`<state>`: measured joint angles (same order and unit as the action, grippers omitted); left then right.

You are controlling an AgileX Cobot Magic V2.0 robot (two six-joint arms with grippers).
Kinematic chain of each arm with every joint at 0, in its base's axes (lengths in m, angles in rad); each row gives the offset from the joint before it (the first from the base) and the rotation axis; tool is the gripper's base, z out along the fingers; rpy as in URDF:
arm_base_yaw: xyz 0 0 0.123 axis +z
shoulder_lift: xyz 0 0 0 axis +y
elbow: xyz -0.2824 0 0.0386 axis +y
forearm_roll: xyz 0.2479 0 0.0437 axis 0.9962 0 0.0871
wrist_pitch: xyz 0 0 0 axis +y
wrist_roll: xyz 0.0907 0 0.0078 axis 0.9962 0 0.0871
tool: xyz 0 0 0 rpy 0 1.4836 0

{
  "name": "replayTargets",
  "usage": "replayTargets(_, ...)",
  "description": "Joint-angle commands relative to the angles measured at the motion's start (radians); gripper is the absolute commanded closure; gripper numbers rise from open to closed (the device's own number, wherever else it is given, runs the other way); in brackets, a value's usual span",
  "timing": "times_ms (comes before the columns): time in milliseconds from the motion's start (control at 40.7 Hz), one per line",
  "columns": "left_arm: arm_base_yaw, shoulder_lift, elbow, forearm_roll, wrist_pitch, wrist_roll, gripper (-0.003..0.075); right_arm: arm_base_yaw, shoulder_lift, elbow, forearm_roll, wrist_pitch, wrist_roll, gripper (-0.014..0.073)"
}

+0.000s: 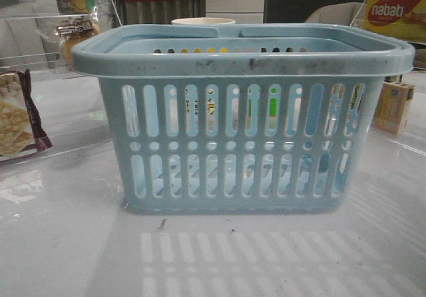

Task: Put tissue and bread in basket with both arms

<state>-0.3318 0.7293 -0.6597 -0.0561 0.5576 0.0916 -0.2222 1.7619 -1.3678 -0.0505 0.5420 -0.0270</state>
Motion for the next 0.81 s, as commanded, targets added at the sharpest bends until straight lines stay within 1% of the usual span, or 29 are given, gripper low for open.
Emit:
replayTargets(0,-0.007,-0.004,-0.031,-0.007,-0.076,0.000,0.0269,-0.005,-0.030,-0.039,-0.020,-0.086,-0.008,0.0089)
replayTargets(147,-0.007,-0.004,-0.031,-0.007,-0.076,0.000,0.0279,-0.002,-0.029,-0.039,-0.020,-0.108,-0.008,0.0272)
replayTargets(270,-0.007,-0.004,-0.031,-0.007,-0.076,0.000,0.0290,-0.001,-0.042,-0.039,-0.018,-0.109,-0.008,0.0361)
replayTargets(344,-0.007,-0.004,-0.031,-0.007,-0.076,0.000,0.0304,0.004,-0.063,-0.039,-0.011,-0.101,-0.008,0.0381)
replayTargets(418,-0.007,-0.004,-0.031,-0.007,-0.076,0.000,0.0322,0.013,-0.094,-0.039,-0.008,-0.096,-0.008,0.0381)
replayTargets(565,-0.007,-0.004,-0.031,-0.007,-0.076,0.000,0.0360,0.064,-0.196,-0.039,-0.007,-0.076,-0.008,0.0381)
replayTargets(663,-0.007,-0.004,-0.031,-0.007,-0.076,0.000,0.0386,0.121,-0.268,-0.039,-0.007,-0.052,-0.008,0.0381)
replayTargets(786,-0.007,-0.004,-0.031,-0.007,-0.076,0.000,0.0418,0.219,-0.341,-0.038,-0.006,-0.020,-0.008,0.0381)
